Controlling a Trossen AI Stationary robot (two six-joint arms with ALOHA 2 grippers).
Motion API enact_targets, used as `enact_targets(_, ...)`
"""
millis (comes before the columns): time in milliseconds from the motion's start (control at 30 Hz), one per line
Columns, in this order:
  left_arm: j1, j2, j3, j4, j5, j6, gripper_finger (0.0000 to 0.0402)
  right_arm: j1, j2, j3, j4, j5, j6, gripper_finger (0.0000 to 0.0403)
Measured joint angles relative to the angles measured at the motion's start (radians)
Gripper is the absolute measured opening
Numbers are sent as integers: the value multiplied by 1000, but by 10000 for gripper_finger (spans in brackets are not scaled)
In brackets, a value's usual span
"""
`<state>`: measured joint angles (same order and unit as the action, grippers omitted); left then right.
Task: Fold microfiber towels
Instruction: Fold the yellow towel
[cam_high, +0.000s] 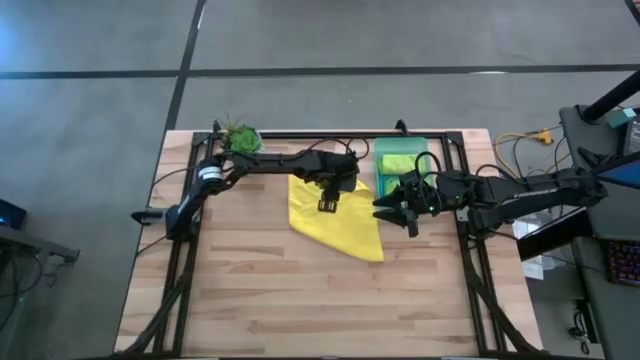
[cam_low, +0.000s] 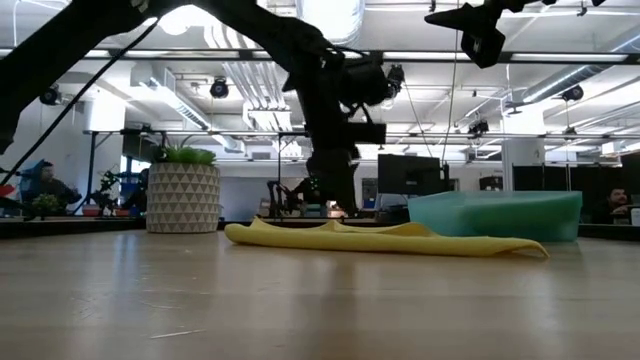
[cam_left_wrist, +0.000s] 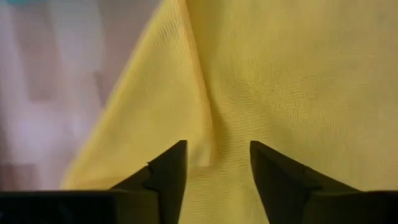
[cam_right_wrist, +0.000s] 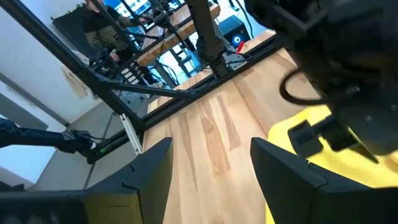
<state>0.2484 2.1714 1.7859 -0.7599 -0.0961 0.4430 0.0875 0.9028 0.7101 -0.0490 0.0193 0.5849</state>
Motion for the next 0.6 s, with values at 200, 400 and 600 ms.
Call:
enact_targets(200, 8, 56, 40, -9, 13, -156, 184, -1, 0, 0, 0, 0, -4, 210)
enact_targets(400, 25, 103, 81, -50, 13, -202, 185, 0, 0, 0, 0, 0, -3, 210)
enact_targets(600, 25, 132, 86, -91, -24, -203, 165, 0, 0, 0, 1, 0, 9, 210)
